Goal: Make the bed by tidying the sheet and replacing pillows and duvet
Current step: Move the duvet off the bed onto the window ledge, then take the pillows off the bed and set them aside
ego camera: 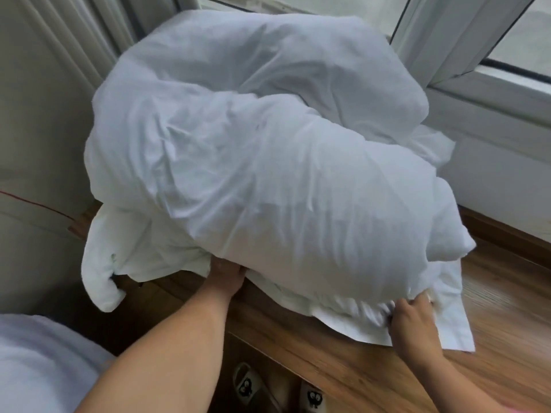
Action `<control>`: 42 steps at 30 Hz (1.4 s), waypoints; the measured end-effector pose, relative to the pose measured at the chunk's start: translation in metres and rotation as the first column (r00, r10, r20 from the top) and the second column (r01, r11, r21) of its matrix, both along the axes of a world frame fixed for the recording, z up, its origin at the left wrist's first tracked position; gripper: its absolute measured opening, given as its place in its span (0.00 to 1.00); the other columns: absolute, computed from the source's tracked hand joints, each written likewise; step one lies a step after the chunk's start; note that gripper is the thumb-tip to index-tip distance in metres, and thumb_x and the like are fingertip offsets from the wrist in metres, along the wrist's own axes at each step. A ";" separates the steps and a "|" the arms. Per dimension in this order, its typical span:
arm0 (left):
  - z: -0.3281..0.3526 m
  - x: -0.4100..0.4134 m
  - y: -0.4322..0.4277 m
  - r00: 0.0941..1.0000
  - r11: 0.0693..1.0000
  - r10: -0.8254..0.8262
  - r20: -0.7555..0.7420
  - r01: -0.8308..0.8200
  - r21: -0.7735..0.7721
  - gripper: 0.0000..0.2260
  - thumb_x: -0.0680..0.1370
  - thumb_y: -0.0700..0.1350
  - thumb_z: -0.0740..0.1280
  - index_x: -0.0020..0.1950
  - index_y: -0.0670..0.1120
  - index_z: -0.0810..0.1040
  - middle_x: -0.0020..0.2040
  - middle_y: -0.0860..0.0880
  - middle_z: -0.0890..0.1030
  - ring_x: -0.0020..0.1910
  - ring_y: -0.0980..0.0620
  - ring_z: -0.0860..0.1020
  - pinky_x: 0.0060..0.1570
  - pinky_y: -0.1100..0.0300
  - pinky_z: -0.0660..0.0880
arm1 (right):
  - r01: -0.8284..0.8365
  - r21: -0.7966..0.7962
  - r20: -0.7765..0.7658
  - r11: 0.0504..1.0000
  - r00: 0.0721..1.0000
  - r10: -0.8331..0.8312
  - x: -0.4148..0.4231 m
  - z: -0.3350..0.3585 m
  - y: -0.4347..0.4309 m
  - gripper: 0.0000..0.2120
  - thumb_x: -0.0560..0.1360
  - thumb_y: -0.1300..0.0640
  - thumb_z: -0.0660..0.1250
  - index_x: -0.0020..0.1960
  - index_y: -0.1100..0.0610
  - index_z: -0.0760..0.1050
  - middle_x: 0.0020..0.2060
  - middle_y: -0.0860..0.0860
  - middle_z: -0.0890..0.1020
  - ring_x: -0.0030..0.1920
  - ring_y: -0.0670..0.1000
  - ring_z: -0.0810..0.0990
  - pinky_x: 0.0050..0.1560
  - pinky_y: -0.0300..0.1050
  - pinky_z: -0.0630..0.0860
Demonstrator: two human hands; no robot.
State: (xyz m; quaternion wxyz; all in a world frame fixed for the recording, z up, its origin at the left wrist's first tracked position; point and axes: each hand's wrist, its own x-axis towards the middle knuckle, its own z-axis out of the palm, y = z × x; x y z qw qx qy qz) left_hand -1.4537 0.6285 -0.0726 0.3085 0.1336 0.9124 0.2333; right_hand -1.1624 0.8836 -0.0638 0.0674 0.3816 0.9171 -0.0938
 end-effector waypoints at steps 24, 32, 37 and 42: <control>0.043 0.224 -0.318 0.596 0.612 0.784 0.173 -0.788 -0.061 0.16 0.80 0.51 0.67 0.67 0.51 0.75 0.65 0.53 0.77 0.61 0.53 0.76 0.57 0.63 0.72 | -0.792 -0.409 0.192 0.453 0.411 0.891 -0.160 0.083 -0.262 0.22 0.77 0.37 0.64 0.68 0.41 0.68 0.54 0.42 0.81 0.53 0.42 0.80 0.51 0.40 0.78; 0.016 0.337 -0.414 0.140 0.160 0.977 0.164 -0.979 -0.122 0.06 0.79 0.53 0.67 0.54 0.56 0.75 0.52 0.56 0.81 0.52 0.55 0.79 0.50 0.64 0.71 | -0.907 -0.356 0.241 0.224 0.142 0.960 -0.252 0.079 -0.429 0.15 0.79 0.41 0.65 0.63 0.45 0.75 0.50 0.40 0.81 0.52 0.42 0.79 0.50 0.37 0.77; 0.006 0.365 -0.457 -0.052 -0.029 0.980 0.193 -0.992 -0.122 0.05 0.79 0.53 0.68 0.53 0.56 0.75 0.47 0.57 0.79 0.47 0.57 0.77 0.46 0.64 0.69 | -0.935 -0.338 0.256 0.112 0.023 0.966 -0.273 0.068 -0.548 0.13 0.79 0.43 0.65 0.62 0.45 0.75 0.47 0.38 0.79 0.47 0.42 0.79 0.48 0.37 0.79; 0.004 0.371 -0.496 -0.266 -0.250 0.947 0.182 -0.963 -0.105 0.05 0.78 0.53 0.69 0.52 0.55 0.77 0.47 0.57 0.81 0.47 0.58 0.79 0.43 0.66 0.69 | -0.932 -0.361 0.217 -0.011 -0.096 0.971 -0.285 0.058 -0.646 0.10 0.79 0.43 0.65 0.59 0.44 0.76 0.45 0.38 0.78 0.44 0.42 0.79 0.48 0.40 0.80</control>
